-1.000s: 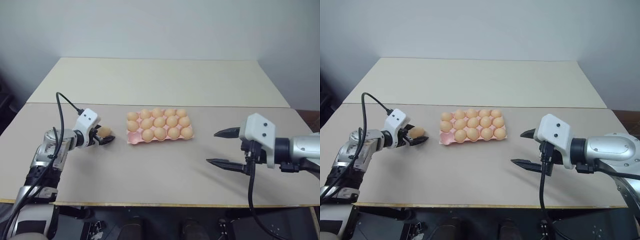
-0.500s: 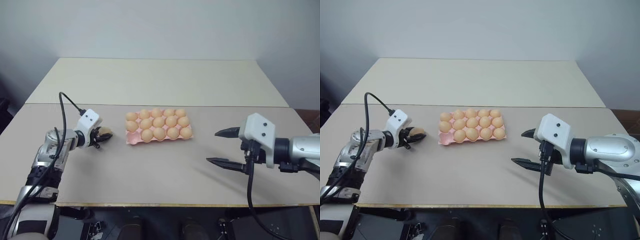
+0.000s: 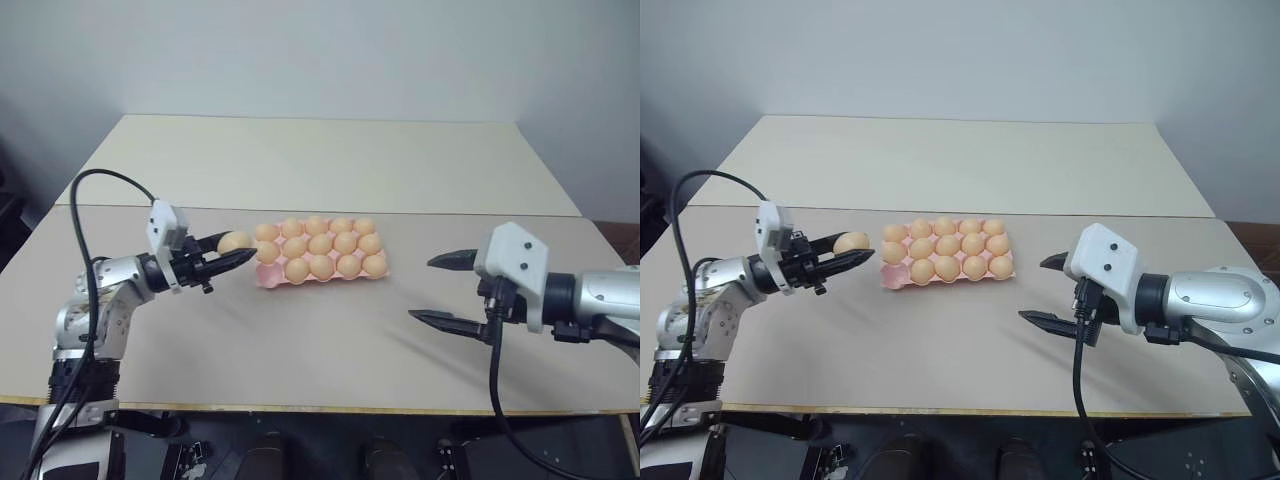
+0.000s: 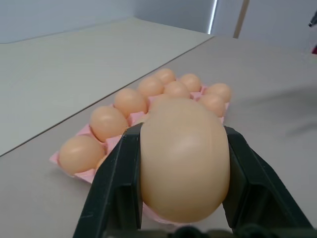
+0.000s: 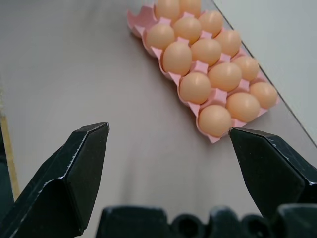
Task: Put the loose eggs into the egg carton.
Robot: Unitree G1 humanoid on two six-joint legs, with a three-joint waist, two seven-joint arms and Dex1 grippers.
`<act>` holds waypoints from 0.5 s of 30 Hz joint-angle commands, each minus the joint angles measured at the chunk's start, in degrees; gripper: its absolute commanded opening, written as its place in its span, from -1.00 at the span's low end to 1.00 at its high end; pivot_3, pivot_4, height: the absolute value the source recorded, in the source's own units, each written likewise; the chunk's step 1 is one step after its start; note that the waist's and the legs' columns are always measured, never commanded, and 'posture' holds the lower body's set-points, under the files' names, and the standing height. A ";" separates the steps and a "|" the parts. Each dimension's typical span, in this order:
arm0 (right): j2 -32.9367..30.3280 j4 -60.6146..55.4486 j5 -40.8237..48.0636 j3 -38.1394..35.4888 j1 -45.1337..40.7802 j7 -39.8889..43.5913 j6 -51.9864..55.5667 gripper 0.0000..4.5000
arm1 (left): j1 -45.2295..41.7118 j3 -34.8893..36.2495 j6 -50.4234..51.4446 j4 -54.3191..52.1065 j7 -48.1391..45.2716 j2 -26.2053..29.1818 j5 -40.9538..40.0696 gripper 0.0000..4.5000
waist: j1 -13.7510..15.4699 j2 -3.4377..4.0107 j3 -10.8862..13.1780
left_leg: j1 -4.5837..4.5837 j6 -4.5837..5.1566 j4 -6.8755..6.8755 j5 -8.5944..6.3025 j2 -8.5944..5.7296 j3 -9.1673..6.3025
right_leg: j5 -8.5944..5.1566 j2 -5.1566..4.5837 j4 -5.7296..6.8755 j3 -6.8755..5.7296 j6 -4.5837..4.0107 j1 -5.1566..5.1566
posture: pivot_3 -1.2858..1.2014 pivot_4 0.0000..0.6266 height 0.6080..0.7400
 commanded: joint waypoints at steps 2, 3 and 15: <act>0.30 -2.57 0.40 -2.20 1.26 -2.05 0.41 1.00 | -3.22 -2.12 -4.53 3.95 -1.51 -0.54 2.39 -0.25 | 0.07 0.00 0.00 | -0.02 0.02 0.00 -0.01 0.00 0.01 | 0.00 0.00 -0.03 0.00 0.00 -0.01 | 0.03 -0.52 1.00; 0.24 -2.85 0.49 -2.51 1.66 -2.36 0.51 1.00 | -3.82 -2.80 -5.59 5.15 -1.82 -0.84 3.07 -0.25 | 0.07 0.00 0.00 | -0.05 0.02 0.00 -0.01 -0.01 0.00 | 0.00 0.00 -0.04 -0.02 0.00 -0.01 | 0.03 -0.52 1.00; -0.57 -3.91 1.62 -4.89 3.27 -3.52 1.35 1.00 | -7.76 -5.56 -15.65 14.68 -0.52 -5.75 8.52 0.55 | 0.09 0.00 0.00 | -0.09 0.04 0.04 -0.02 0.00 0.00 | 0.00 0.02 -0.03 -0.01 0.00 -0.05 | 0.03 -0.52 1.00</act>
